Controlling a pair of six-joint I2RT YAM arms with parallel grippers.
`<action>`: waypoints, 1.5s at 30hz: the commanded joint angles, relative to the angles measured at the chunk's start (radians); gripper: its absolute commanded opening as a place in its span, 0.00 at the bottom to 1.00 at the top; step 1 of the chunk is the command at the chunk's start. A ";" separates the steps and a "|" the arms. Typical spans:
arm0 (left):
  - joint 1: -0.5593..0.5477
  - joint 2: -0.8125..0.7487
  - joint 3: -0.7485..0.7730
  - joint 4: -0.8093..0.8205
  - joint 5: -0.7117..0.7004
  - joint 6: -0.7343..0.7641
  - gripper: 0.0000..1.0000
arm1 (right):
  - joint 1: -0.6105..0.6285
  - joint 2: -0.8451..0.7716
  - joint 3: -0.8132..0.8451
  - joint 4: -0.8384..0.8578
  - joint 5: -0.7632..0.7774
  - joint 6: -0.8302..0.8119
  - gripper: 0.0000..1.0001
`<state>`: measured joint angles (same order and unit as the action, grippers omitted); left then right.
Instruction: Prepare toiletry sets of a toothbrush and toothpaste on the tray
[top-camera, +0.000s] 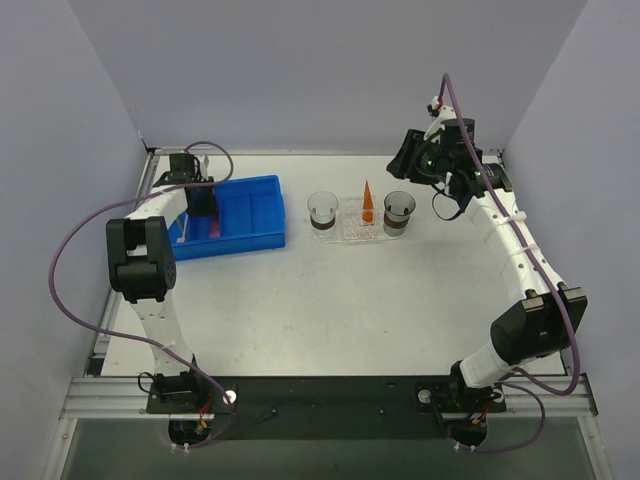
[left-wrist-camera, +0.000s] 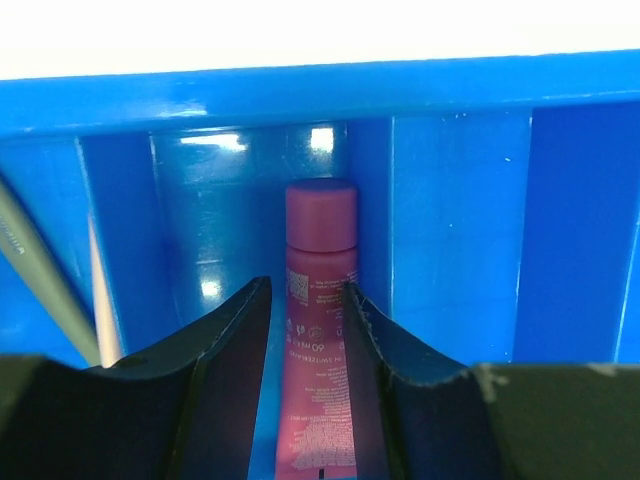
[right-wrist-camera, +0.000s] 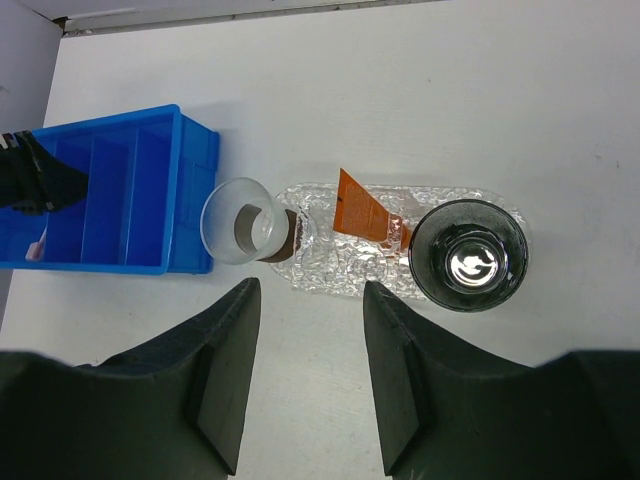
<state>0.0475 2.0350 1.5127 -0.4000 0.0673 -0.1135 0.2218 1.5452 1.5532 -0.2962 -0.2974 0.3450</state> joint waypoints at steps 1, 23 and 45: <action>-0.001 0.034 0.044 -0.003 0.023 0.025 0.45 | -0.007 0.003 0.042 0.017 -0.020 0.014 0.41; -0.003 0.008 0.009 -0.060 -0.211 0.031 0.45 | -0.006 0.003 0.024 0.037 -0.036 0.043 0.40; 0.003 0.014 -0.043 0.029 -0.015 -0.086 0.54 | -0.004 -0.002 0.008 0.049 -0.037 0.048 0.40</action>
<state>0.0547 2.0251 1.4696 -0.3672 -0.0013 -0.1646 0.2218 1.5490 1.5578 -0.2943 -0.3237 0.3893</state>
